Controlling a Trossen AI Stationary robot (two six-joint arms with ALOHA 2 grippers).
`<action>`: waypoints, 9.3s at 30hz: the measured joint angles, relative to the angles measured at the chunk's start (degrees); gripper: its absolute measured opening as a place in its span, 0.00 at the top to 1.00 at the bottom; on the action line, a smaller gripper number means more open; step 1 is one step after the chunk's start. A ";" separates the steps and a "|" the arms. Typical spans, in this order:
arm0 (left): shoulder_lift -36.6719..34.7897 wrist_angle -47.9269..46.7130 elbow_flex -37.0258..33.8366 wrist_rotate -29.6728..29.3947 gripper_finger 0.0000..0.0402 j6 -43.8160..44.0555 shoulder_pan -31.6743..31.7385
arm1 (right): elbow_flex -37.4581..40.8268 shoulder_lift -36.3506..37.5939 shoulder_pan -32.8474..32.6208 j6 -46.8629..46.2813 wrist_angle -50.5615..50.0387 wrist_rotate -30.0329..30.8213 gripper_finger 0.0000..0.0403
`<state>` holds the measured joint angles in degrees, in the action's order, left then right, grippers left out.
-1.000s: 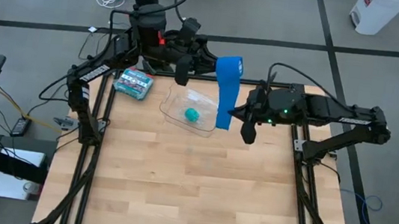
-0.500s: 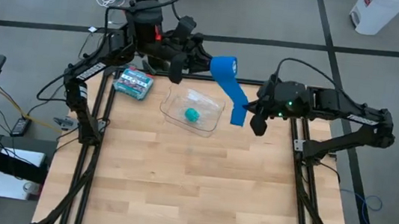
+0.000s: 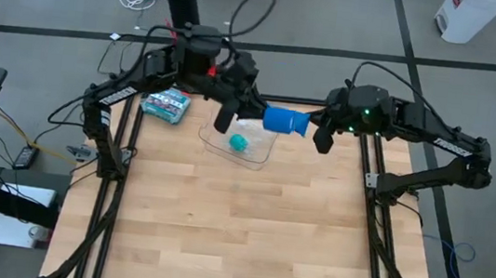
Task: Roll bandage
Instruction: Roll the blue bandage
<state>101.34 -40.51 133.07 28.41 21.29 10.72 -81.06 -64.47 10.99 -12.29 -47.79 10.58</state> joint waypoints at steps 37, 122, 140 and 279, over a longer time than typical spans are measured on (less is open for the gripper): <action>0.24 17.44 -28.46 0.52 0.94 11.96 -3.02 | -0.26 0.24 8.14 3.57 26.11 -10.80 1.00; 0.22 28.58 -25.57 5.53 0.94 23.90 9.09 | -0.31 -5.51 -13.20 -2.66 9.64 -11.93 0.59; -0.26 28.98 -25.59 7.30 0.94 24.09 11.32 | -0.31 -1.22 -17.33 3.01 8.05 -5.86 0.48; 0.56 19.56 -14.87 7.30 0.94 12.81 0.30 | -0.28 -0.02 6.28 8.97 1.60 -6.27 1.00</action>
<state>101.89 -20.95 118.21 35.70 34.10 11.03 -81.34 -64.49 17.28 -3.32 -46.19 4.32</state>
